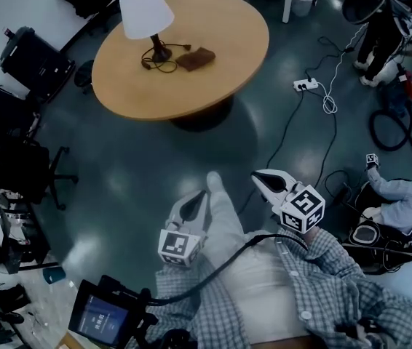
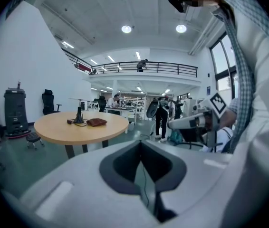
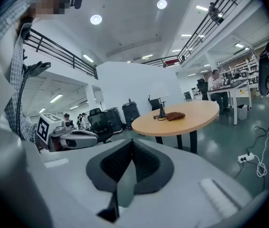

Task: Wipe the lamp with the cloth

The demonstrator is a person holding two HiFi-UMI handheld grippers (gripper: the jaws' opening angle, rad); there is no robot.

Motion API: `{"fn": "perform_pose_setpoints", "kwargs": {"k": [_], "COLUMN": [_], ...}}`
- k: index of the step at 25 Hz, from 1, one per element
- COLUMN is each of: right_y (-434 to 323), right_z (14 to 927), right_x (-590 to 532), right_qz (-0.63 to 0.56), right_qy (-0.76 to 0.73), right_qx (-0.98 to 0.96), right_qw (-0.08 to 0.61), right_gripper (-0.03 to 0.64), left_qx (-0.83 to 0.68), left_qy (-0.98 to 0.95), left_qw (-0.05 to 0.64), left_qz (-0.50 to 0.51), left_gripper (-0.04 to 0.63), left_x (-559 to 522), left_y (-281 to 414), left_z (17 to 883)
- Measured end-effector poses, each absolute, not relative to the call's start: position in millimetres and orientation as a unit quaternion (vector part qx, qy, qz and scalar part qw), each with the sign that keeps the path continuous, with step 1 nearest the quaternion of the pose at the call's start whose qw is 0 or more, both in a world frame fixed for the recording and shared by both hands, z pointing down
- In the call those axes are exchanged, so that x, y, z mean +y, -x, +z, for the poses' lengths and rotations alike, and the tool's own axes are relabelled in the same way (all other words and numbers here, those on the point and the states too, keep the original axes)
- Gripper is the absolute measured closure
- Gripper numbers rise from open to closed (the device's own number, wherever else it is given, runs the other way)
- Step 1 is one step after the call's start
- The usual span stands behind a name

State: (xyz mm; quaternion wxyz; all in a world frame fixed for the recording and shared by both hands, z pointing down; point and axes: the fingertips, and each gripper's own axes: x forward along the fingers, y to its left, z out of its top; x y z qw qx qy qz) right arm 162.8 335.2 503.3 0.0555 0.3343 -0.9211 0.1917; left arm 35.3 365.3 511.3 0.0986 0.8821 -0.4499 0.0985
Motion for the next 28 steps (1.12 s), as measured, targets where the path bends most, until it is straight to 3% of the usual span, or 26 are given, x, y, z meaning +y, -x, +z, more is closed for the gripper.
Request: {"fn": "perform_pose_setpoints", "kwargs": {"k": [16,28], "right_y": [-84.0,-49.3], "right_z": [473.4,482.0], "right_x": [71.9,-14.8], "right_qz": [0.199,0.208], "right_qy": [-0.396,-0.402], "right_qx": [-0.896,-0.889], "right_qw": [0.038,0.071], "right_gripper": [0.614,0.614], "left_qx": [-0.414,-0.401], "left_qy": [-0.898,-0.893], "left_qw": [0.106,0.203], "left_qz": [0.109,0.005], "left_gripper": [0.592,0.592], "left_x": [121.0,22.9], "left_y": [65.7,92.6], "left_z": [507.6,496.3]}}
